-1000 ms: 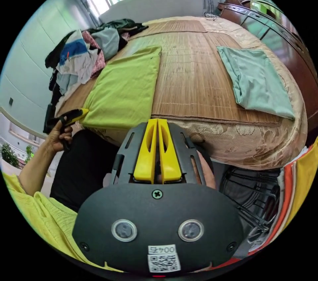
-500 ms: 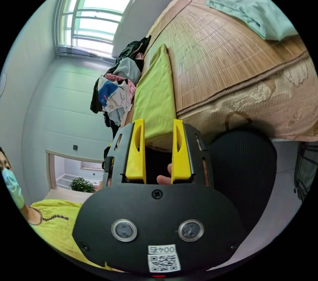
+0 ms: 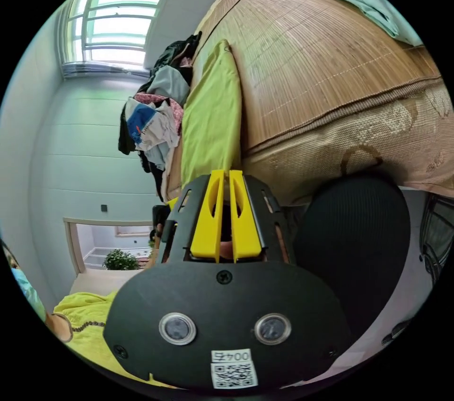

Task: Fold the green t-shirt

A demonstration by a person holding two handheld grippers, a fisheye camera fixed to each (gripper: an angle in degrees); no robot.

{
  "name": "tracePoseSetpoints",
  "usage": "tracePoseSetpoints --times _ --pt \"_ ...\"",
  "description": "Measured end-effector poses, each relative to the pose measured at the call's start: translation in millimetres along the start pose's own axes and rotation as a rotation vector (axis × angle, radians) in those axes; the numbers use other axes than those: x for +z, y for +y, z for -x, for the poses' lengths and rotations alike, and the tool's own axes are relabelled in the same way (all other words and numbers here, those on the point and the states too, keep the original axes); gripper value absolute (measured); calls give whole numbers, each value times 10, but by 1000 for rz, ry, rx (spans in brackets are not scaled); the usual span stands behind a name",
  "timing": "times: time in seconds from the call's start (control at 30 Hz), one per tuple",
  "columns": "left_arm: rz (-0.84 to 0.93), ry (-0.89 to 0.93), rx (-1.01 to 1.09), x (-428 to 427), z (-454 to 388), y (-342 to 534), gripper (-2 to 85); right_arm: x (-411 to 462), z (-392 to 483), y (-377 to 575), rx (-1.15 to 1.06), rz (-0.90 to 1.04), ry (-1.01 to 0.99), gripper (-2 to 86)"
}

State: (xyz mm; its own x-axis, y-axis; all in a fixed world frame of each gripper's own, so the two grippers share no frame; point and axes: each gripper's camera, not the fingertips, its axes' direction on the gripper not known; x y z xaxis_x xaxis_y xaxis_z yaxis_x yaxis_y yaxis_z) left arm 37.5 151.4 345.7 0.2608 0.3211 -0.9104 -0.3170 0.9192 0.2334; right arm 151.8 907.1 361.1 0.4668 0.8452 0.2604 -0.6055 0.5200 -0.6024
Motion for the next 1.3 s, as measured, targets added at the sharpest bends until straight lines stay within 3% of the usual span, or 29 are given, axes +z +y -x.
tracePoseSetpoints --times 0.43,0.73,0.83,1.0,1.17,1.3 --pt "-126 204 -49 104 112 -195 202 -328 62 -131 -32 7 -141 16" --pt "-47 241 -22 358 -57 -444 210 -455 -196 -237 -20 14 -158 16" --pt "-56 274 -58 495 -82 -567 184 -482 -212 -284 -44 18 -145 18" --pt "-41 222 2 636 -255 -716 60 -591 -348 -352 -57 2 -132 32" --pt "-11 203 -27 809 -297 -851 44 -829 -776 -381 8 -104 -243 69" --pt "4 193 -30 961 -340 -917 43 -679 -1110 -553 114 -50 -378 169"
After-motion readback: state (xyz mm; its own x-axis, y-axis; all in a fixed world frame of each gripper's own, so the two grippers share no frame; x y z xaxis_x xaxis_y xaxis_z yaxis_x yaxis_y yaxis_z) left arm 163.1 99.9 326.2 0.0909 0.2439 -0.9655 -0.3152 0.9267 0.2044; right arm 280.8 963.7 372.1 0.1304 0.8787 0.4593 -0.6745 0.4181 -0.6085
